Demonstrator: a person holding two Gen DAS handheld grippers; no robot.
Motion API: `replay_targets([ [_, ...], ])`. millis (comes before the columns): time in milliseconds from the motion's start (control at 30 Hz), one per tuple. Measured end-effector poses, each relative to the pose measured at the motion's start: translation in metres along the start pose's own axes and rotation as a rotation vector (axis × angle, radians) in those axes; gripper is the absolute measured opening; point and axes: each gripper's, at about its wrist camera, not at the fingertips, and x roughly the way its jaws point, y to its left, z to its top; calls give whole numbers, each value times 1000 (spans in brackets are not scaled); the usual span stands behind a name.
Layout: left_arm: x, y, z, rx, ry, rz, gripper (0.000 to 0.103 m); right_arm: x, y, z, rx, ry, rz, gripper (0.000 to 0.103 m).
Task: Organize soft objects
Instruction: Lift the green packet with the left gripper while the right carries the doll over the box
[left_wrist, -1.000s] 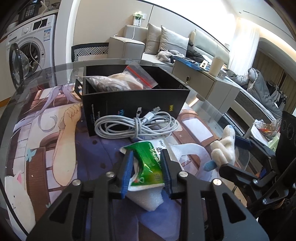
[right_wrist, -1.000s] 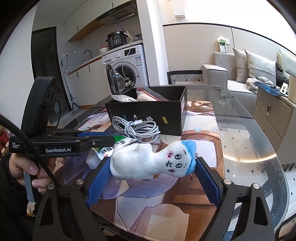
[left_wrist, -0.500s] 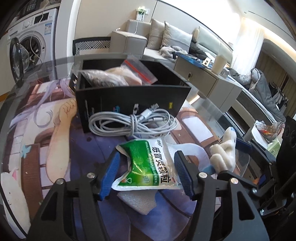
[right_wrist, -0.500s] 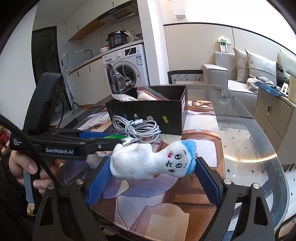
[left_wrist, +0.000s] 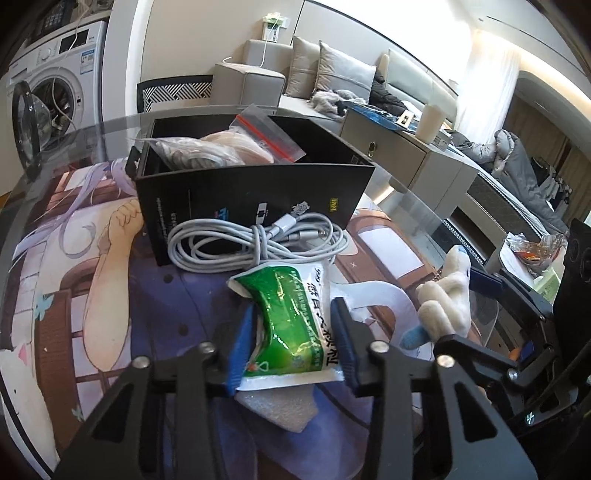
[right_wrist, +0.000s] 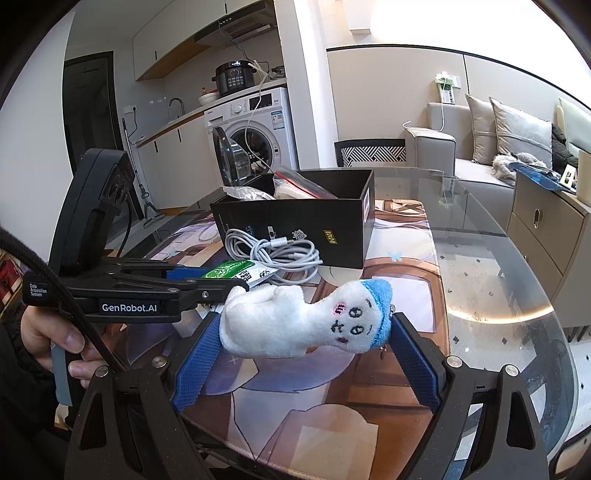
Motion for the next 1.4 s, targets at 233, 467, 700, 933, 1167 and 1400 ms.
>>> replay_targets([
  [233, -10, -1, 3, 13, -28, -5, 29, -1, 0, 1, 1, -9, -1, 91],
  [467, -26, 0, 7, 13, -77, -13, 29, -6, 0, 4, -3, -29, -8, 91],
  [700, -47, 5, 10, 10, -137, -5, 29, -12, 3, 16, -25, -55, -20, 91],
  [933, -66, 14, 20, 4, -193, 20, 29, -15, 7, 38, -56, -89, -24, 91],
  [1167, -75, 23, 33, 4, -237, 46, 29, -10, 8, 62, -83, -114, -33, 91],
  [1400, -74, 33, 46, -7, -266, 70, 29, -3, 1, 83, -100, -136, -71, 91],
])
